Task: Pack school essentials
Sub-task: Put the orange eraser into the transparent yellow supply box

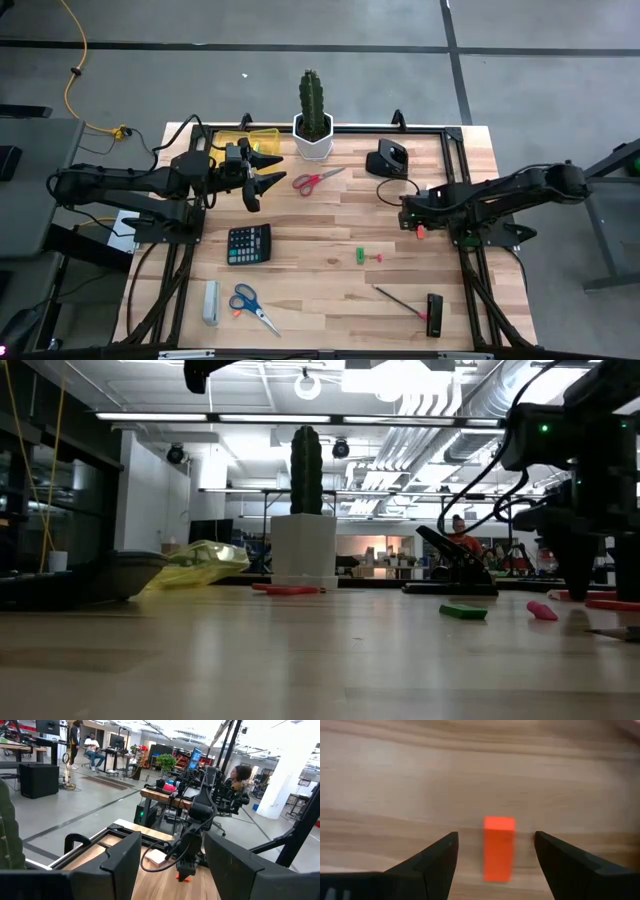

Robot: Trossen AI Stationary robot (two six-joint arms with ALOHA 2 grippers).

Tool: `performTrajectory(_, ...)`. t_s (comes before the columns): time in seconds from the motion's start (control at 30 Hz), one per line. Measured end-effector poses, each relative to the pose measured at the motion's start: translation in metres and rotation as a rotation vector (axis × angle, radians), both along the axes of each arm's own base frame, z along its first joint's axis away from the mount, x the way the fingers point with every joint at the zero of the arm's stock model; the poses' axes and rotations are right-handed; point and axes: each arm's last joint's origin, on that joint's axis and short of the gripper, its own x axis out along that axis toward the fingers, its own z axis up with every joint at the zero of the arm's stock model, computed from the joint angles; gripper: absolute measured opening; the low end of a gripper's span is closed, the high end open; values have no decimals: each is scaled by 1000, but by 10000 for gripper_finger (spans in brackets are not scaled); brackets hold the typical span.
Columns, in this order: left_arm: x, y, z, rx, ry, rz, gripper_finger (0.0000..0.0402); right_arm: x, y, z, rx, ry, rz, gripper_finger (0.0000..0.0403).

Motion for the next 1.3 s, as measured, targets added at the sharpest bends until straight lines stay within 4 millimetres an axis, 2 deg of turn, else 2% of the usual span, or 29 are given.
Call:
performTrajectory(0.13,0,0,0,0,0,0,207,0,3,-1,3,8,-2,247)
performTrajectory(0.23,0,0,0,0,0,0,207,0,5,-2,0,21,6,225)
performTrajectory(0.67,0,0,0,-1,0,0,207,-3,7,-3,-2,61,18,75)
performTrajectory(0.8,0,0,0,-45,-18,-3,207,4,8,7,23,12,62,40)
performTrajectory(0.9,0,0,0,-67,-29,-4,207,11,7,20,-16,-54,114,30)
performTrajectory(1.07,0,0,1,-44,-20,-4,207,33,4,55,-195,-310,250,35)
performTrajectory(1.3,0,-1,0,-49,-20,-30,207,75,3,112,-533,-894,454,38)
